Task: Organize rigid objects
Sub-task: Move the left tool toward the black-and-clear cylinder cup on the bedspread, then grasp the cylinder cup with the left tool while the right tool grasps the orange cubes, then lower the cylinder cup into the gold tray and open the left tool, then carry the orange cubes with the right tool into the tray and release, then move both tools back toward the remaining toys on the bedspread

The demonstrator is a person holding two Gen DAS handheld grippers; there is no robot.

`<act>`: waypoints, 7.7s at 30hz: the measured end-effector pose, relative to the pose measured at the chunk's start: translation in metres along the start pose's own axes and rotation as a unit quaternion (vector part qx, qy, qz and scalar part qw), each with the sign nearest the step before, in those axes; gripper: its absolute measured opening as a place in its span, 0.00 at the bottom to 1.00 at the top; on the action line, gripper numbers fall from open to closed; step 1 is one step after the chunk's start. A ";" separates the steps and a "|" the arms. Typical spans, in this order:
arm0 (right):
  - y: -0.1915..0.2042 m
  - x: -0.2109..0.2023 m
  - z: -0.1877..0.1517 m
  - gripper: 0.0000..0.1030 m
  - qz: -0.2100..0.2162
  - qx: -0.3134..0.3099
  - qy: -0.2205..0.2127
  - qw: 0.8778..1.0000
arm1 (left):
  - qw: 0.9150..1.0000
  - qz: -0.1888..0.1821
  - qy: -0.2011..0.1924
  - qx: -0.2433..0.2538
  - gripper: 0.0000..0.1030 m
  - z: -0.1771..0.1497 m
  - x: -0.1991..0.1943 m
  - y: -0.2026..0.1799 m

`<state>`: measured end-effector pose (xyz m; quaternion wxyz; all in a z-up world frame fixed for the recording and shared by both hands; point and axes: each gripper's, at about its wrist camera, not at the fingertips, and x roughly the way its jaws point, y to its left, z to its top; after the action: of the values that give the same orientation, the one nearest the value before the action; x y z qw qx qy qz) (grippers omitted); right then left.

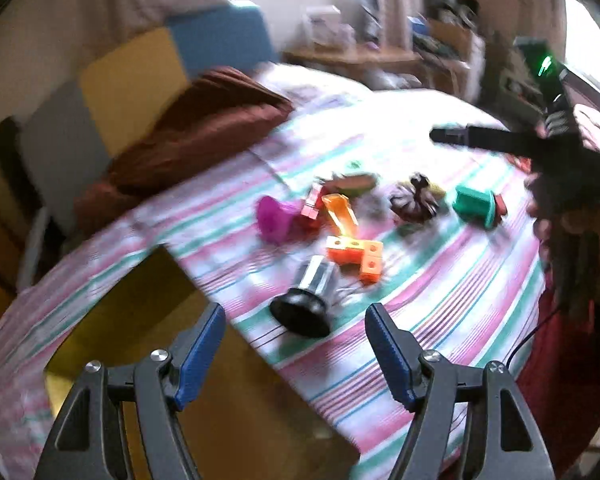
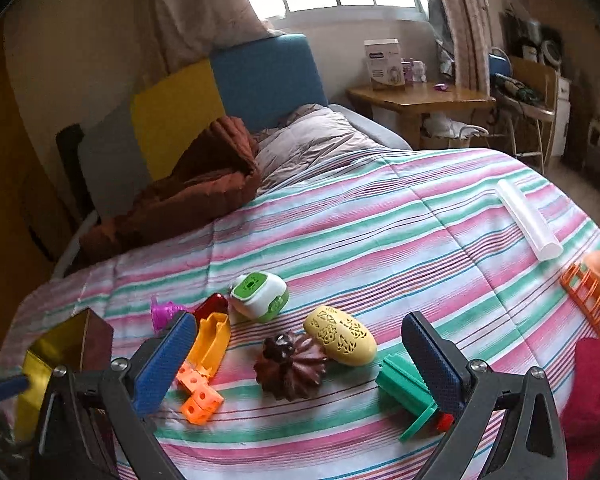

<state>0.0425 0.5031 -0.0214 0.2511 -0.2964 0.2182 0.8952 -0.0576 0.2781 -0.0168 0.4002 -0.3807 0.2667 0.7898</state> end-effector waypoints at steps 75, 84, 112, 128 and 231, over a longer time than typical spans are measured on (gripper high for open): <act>0.122 0.067 -0.110 0.42 0.115 -0.327 0.229 0.910 | 0.932 0.162 0.070 -0.317 0.43 -0.111 0.054 0.258; 0.122 0.067 -0.111 0.43 0.121 -0.320 0.229 0.911 | 0.935 0.165 0.053 -0.308 0.52 -0.114 0.034 0.250; 0.133 0.060 -0.116 0.41 0.058 -0.323 0.217 0.919 | 0.902 0.232 -0.057 -0.359 0.52 -0.204 -0.126 0.117; 0.177 0.008 -0.071 0.41 0.107 -0.249 0.151 0.951 | 0.884 0.258 -0.057 -0.386 0.52 -0.240 -0.135 0.120; -0.020 0.000 -0.014 0.89 -0.066 0.001 0.025 0.997 | 0.944 0.187 -0.046 -0.267 0.54 -0.157 -0.106 0.052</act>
<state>0.0603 0.5110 -0.0368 0.3049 -0.3320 0.2051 0.8688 0.0014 0.0911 -0.0132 0.1412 -0.3804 0.0942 0.9091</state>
